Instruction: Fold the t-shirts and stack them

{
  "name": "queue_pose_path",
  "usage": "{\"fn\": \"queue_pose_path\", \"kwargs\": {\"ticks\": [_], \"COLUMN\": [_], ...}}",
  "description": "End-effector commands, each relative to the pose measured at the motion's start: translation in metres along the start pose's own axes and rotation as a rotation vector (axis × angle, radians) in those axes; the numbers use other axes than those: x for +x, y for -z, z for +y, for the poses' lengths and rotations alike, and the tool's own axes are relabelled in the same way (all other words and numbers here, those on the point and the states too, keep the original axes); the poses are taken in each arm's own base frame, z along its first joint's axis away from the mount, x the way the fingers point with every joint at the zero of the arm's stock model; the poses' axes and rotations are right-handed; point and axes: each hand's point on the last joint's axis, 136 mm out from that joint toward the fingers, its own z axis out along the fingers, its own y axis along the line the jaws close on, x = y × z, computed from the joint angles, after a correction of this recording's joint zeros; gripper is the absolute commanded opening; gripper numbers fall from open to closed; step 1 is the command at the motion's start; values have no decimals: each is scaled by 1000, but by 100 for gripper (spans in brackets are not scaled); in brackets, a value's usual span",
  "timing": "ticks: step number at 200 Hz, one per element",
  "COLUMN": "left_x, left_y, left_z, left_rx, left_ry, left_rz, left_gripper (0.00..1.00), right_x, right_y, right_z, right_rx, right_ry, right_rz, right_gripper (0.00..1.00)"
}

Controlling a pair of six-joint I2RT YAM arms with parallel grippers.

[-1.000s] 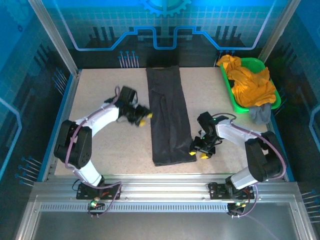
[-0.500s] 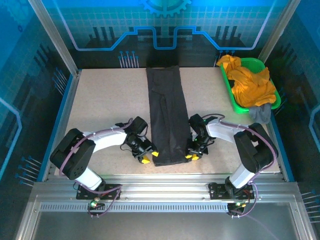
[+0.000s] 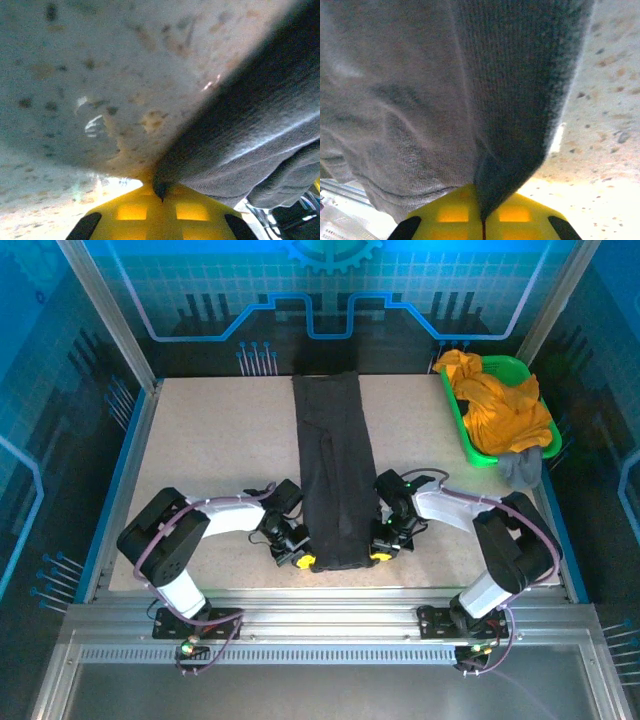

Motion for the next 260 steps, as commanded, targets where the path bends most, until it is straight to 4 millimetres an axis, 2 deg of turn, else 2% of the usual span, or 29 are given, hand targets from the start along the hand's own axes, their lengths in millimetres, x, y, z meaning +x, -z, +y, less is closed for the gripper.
{"fn": "queue_pose_path", "kwargs": {"ticks": [1,27,50,78,101,106,134,175,211,234,260], "left_x": [8,30,40,40,31,28,5,-44,-92,-118,-150], "left_y": [-12,-6,8,34,60,66,101,150,187,198,202], "left_z": [12,23,21,8,-15,-20,-53,-100,-138,-156,-167], "left_rx": [-2,0,15,45,141,169,316,478,545,565,563], "left_ry": [-37,-53,-73,-106,-104,-98,-67,-37,-55,-67,-70], "left_rz": [-1,57,47,-43,-135,-156,-278,-410,-498,-510,-529], "left_gripper": [0,0,0,0,0,0,0,0,0,0,0], "right_x": [27,47,55,48,36,29,-1,-66,-125,-159,-195], "right_y": [-1,-1,7,28,43,53,80,121,146,156,156], "right_z": [0,4,6,4,9,18,34,62,69,74,79], "right_rx": [10,8,2,18,-19,-45,-96,-140,-160,-176,-190], "right_ry": [23,48,46,28,-14,-9,-48,-54,-86,-92,-93], "right_rz": [59,93,87,31,-13,-41,-121,-250,-343,-378,-391], "right_gripper": [0,0,0,0,0,0,0,0,0,0,0]}}
